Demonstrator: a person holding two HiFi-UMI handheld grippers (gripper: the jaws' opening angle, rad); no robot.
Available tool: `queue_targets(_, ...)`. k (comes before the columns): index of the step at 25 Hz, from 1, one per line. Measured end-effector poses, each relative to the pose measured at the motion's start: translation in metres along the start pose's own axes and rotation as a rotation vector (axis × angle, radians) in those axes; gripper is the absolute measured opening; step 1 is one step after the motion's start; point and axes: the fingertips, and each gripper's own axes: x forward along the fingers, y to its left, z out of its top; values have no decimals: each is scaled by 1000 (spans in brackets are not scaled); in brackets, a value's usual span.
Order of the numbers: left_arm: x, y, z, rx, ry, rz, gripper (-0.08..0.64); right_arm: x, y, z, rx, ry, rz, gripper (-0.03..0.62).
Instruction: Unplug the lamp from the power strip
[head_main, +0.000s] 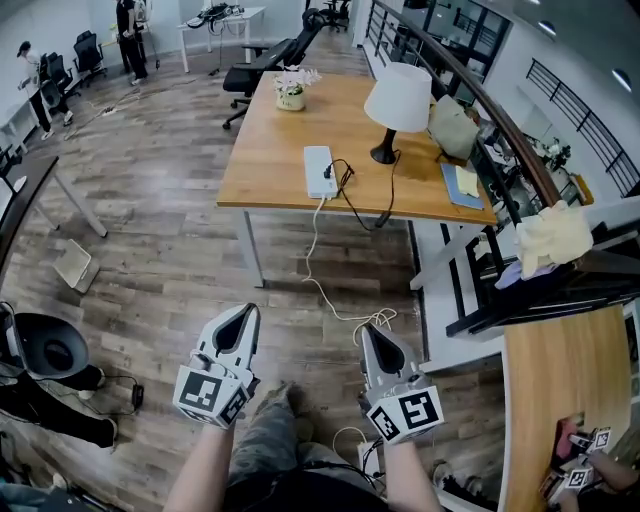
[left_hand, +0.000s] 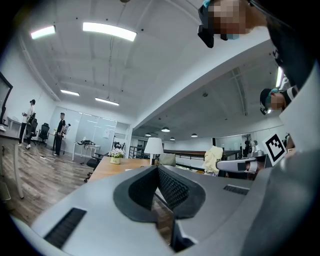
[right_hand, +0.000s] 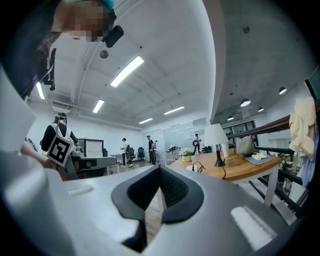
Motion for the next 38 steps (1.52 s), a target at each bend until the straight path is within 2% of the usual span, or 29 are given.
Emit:
queue_targets(6,30,14,-2,-2,-2,2,-5,27,-21,0,-1,2,3,8)
queue_targets(15,117,35,-7,-21,10,-47,-5,90,-71,1,-4,20,-18,8)
queue_targets(24,188,75,-8,-36,37,-68,-4,158,-109,-6,11,52,-39,8)
queue_targets(38,251,113,-13,-56,40,-121,-4,228,-131,-15,-8,81,-53,8)
